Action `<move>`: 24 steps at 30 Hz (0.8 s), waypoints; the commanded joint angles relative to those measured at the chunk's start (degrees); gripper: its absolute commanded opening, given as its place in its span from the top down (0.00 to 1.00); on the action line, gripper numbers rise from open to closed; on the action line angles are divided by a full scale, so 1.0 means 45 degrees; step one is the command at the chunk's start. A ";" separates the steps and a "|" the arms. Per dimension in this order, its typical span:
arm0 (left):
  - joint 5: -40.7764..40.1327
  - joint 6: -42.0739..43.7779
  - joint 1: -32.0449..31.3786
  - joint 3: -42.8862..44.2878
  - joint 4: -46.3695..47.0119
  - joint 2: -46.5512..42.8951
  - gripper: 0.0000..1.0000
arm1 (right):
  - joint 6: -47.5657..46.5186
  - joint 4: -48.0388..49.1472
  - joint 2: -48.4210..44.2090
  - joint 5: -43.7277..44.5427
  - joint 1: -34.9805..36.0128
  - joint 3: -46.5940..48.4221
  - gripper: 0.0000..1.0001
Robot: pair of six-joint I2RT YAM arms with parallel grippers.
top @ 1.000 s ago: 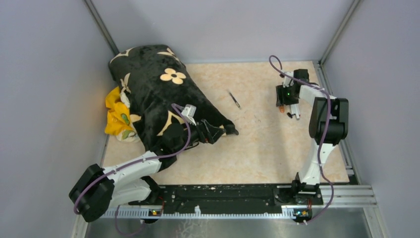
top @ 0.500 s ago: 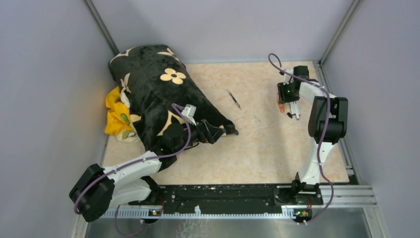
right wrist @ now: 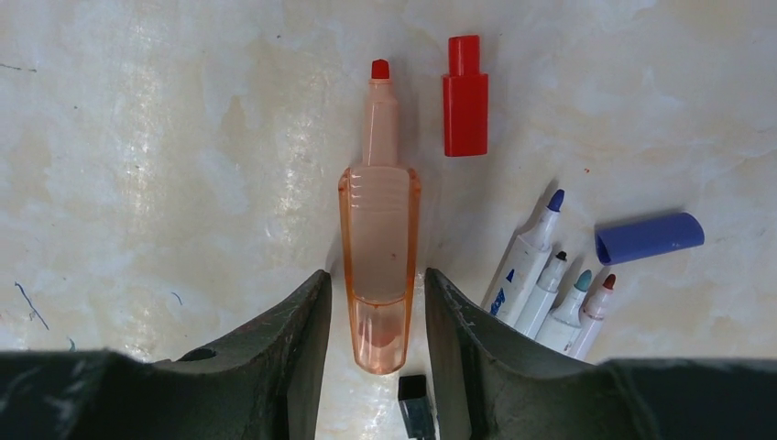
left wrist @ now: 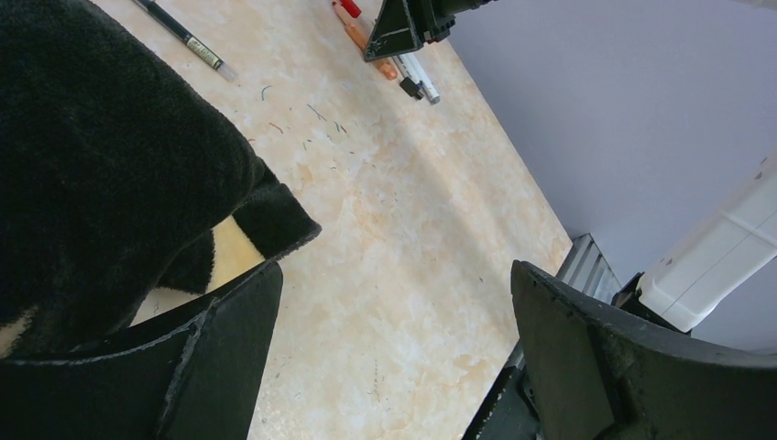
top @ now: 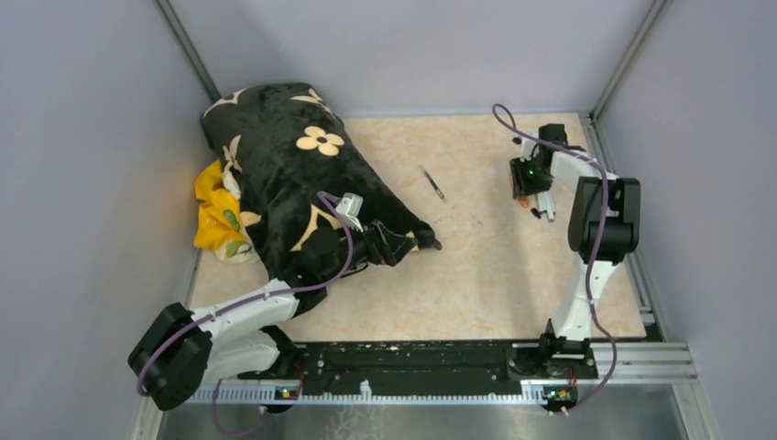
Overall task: Insert the pens into the pen caps
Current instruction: Pick up the pen from the center of the board.
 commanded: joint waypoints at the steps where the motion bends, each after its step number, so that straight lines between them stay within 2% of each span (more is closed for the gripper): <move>1: 0.0166 0.0097 0.0092 0.0260 0.0179 -0.0060 0.01 | -0.0223 -0.0282 0.0292 -0.0148 0.0253 0.0532 0.60; 9: 0.0192 0.0061 0.0092 0.0237 0.0218 -0.0056 0.01 | -0.0635 -0.0370 0.0514 0.0624 0.0454 0.0376 0.61; 17: 0.0595 0.0097 0.0092 0.0006 0.0808 -0.0204 0.01 | -0.0955 -0.0221 0.0146 0.0598 0.0864 -0.0265 0.89; 24: 0.1467 -0.0192 0.0092 -0.0377 0.2146 -0.0155 0.01 | -0.0757 0.1075 -0.2347 -0.1321 0.0865 -0.2232 0.94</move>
